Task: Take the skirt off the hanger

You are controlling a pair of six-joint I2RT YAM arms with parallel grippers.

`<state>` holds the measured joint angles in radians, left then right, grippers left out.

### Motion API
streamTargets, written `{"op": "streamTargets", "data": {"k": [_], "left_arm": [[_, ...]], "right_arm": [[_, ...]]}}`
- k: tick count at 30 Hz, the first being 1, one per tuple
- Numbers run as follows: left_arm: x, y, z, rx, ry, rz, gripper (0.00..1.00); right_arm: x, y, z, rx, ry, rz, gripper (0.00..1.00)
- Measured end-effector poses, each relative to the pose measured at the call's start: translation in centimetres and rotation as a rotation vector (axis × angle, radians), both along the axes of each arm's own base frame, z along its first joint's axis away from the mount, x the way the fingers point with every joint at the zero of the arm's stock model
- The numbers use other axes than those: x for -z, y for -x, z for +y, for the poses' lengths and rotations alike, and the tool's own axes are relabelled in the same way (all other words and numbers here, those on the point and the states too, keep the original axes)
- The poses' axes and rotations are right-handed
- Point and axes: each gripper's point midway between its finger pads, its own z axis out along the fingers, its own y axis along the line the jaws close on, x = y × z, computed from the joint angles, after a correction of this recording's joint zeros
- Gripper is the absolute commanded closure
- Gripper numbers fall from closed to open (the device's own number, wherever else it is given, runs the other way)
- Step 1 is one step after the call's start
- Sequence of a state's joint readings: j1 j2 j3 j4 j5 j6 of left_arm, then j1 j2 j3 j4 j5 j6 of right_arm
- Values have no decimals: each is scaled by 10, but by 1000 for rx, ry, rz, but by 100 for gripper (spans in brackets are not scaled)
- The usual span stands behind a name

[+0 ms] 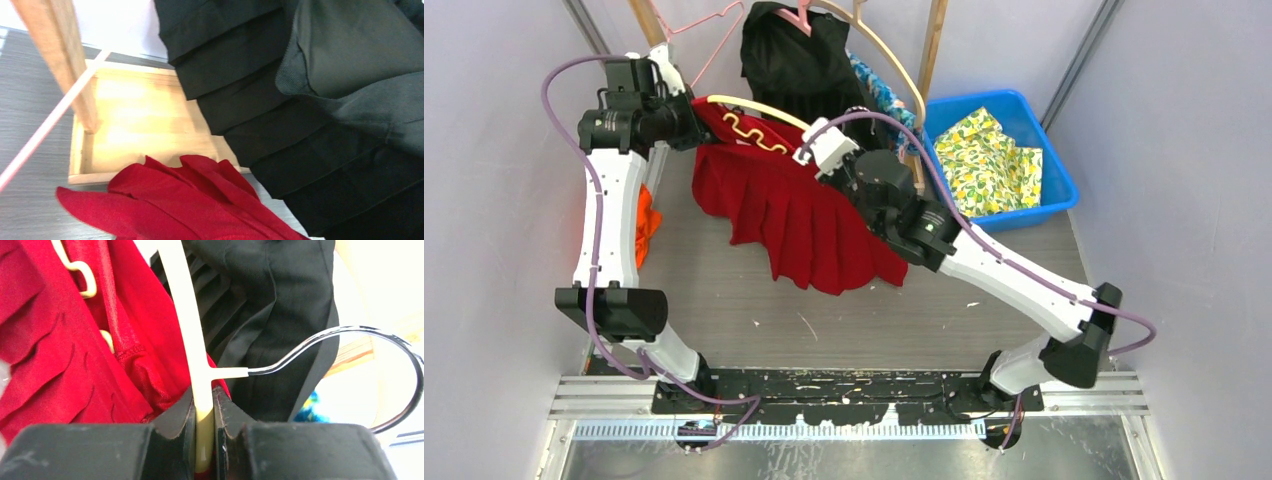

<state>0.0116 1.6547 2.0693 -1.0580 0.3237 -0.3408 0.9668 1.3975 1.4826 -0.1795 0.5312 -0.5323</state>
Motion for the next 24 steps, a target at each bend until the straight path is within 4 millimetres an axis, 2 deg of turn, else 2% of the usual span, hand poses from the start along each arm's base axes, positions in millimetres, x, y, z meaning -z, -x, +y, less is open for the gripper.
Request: {"op": "streamTargets", "data": {"k": [5,9,11,16,20,24], "left_arm": [[-1,-2,16,-85,-81,-37,100],[-7,7,19,-118,-114,-76,100],[-9,17,15,-109,-128,-89,100],[-12,26,14,-95,-174,-120,100],[-12,26,14,-87,-193,-123,100],[-10,24,5,-53,-177,-117,100]], "right_arm": [[-12,-39,12,101,60,-60,99],[-20,-69,4,200,85,-87,99],[-27,-77,-1,226,83,-101,99],[-41,-77,-8,239,87,-133,99],[-29,-70,-13,203,96,-129,99],[-17,-56,-25,168,96,-110,99]]}}
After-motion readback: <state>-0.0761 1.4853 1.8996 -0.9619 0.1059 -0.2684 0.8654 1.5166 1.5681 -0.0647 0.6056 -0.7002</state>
